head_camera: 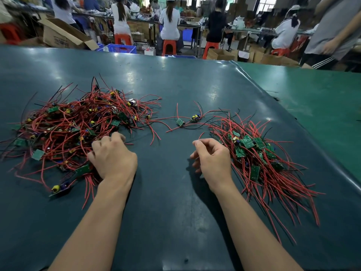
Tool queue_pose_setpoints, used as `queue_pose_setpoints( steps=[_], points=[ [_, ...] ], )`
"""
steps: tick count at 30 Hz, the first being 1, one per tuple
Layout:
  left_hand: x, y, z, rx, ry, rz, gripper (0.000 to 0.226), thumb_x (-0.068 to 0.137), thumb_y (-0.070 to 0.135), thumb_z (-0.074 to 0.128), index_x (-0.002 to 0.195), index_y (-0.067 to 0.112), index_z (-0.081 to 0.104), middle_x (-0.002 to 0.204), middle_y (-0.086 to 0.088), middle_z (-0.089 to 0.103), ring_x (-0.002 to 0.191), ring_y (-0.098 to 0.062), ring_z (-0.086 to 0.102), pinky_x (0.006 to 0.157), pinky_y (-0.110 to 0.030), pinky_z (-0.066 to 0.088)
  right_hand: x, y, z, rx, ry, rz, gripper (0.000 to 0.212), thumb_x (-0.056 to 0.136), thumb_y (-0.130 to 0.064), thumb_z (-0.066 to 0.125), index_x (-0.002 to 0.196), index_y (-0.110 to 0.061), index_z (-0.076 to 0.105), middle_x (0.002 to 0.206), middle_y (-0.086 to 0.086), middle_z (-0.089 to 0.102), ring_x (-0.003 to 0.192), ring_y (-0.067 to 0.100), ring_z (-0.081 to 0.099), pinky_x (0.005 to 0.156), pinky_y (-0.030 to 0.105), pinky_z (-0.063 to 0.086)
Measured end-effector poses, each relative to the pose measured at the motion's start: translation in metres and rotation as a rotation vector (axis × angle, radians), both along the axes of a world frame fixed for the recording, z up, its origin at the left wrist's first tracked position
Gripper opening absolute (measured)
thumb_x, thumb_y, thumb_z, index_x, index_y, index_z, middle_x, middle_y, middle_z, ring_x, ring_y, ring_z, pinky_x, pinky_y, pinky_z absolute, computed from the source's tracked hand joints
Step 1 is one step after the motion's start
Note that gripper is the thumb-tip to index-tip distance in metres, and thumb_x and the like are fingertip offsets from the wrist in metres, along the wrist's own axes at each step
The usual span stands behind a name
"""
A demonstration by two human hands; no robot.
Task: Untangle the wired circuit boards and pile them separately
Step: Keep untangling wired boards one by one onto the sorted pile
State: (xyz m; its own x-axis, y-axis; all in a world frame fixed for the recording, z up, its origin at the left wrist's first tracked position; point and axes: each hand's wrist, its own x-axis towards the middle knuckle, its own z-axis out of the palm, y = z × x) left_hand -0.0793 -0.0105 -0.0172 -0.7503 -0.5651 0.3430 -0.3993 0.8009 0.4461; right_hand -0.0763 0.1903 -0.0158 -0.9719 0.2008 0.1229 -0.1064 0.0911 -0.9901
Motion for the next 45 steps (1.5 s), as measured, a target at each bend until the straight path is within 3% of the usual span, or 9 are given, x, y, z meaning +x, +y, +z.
queue_pose_setpoints(
  steps=[4, 6, 13, 22, 26, 31, 38, 42, 45],
  points=[
    [0.005, 0.002, 0.007, 0.012, 0.304, -0.006, 0.028, 0.081, -0.006, 0.058, 0.102, 0.011, 0.066, 0.096, -0.014, 0.069, 0.100, -0.039, 0.054, 0.086, -0.045, 0.036, -0.001, 0.000, -0.001, -0.003, -0.008, 0.002, 0.011, 0.094, -0.020, 0.062, 0.083, -0.017, 0.065, 0.058, -0.001, 0.066, 0.041, 0.012, 0.054, 0.037, 0.022, 0.040],
    [0.006, 0.003, 0.009, 0.075, 0.393, -0.063, 0.030, 0.083, -0.007, 0.057, 0.109, 0.007, 0.063, 0.102, -0.015, 0.067, 0.099, -0.039, 0.056, 0.082, -0.043, 0.040, -0.001, 0.000, -0.002, -0.005, -0.008, 0.004, 0.011, 0.094, -0.020, 0.062, 0.083, -0.017, 0.065, 0.058, -0.001, 0.066, 0.041, 0.013, 0.054, 0.037, 0.023, 0.040],
    [0.007, -0.001, 0.006, 0.066, 0.025, 0.079, 0.050, 0.076, -0.001, 0.062, 0.124, 0.013, 0.055, 0.128, -0.022, 0.046, 0.118, -0.044, 0.038, 0.096, -0.052, 0.034, -0.001, 0.000, -0.001, -0.012, 0.004, 0.007, 0.011, 0.094, -0.017, 0.062, 0.083, -0.015, 0.065, 0.056, -0.001, 0.065, 0.041, 0.013, 0.052, 0.037, 0.022, 0.039],
    [0.005, -0.004, 0.002, 0.062, 0.034, 0.051, 0.052, 0.081, -0.003, 0.060, 0.130, 0.012, 0.053, 0.117, -0.023, 0.062, 0.109, -0.046, 0.053, 0.094, -0.052, 0.041, 0.001, 0.001, 0.002, -0.008, -0.005, 0.015, 0.011, 0.094, -0.016, 0.061, 0.084, -0.013, 0.066, 0.056, -0.001, 0.065, 0.042, 0.013, 0.052, 0.038, 0.023, 0.040],
    [0.006, -0.002, 0.008, 0.143, 0.409, -0.116, 0.039, 0.083, 0.001, 0.064, 0.121, 0.009, 0.063, 0.109, -0.013, 0.070, 0.101, -0.036, 0.061, 0.090, -0.041, 0.043, 0.001, 0.001, 0.002, -0.013, -0.011, 0.013, 0.012, 0.094, -0.017, 0.061, 0.083, -0.015, 0.066, 0.057, 0.000, 0.066, 0.041, 0.013, 0.052, 0.038, 0.021, 0.040],
    [0.013, 0.020, 0.014, -0.055, 0.891, -0.543, 0.029, 0.084, -0.006, 0.064, 0.113, -0.002, 0.064, 0.108, -0.015, 0.066, 0.102, -0.025, 0.060, 0.095, -0.032, 0.047, 0.000, 0.003, 0.003, -0.087, -0.023, 0.093, 0.012, 0.094, -0.021, 0.064, 0.083, -0.016, 0.067, 0.060, 0.001, 0.067, 0.042, 0.012, 0.053, 0.038, 0.021, 0.037],
    [0.016, 0.055, 0.007, -0.056, 0.731, -1.054, 0.021, 0.084, -0.007, 0.069, 0.105, -0.003, 0.071, 0.106, -0.014, 0.069, 0.097, -0.028, 0.067, 0.085, -0.042, 0.055, 0.003, 0.003, 0.011, -0.416, -0.026, 0.342, 0.021, 0.081, -0.032, 0.069, 0.091, -0.014, 0.073, 0.078, 0.002, 0.068, 0.049, 0.012, 0.058, 0.038, 0.019, 0.040],
    [0.014, 0.057, 0.005, -0.195, 0.728, -1.044, 0.012, 0.084, -0.003, 0.071, 0.093, 0.003, 0.074, 0.102, -0.009, 0.070, 0.099, -0.031, 0.064, 0.085, -0.044, 0.052, 0.001, 0.004, 0.013, -0.499, -0.031, 0.244, 0.008, 0.088, -0.008, 0.065, 0.082, -0.012, 0.067, 0.070, 0.004, 0.069, 0.051, 0.012, 0.061, 0.039, 0.020, 0.044],
    [0.017, 0.057, 0.006, -0.243, 0.818, -0.944, 0.003, 0.084, 0.010, 0.074, 0.082, 0.008, 0.074, 0.087, -0.007, 0.066, 0.079, -0.031, 0.059, 0.071, -0.043, 0.049, 0.000, 0.008, 0.016, -0.625, -0.024, 0.247, 0.009, 0.089, -0.003, 0.062, 0.085, -0.011, 0.065, 0.074, 0.005, 0.071, 0.055, 0.015, 0.066, 0.045, 0.021, 0.050]
  ],
)
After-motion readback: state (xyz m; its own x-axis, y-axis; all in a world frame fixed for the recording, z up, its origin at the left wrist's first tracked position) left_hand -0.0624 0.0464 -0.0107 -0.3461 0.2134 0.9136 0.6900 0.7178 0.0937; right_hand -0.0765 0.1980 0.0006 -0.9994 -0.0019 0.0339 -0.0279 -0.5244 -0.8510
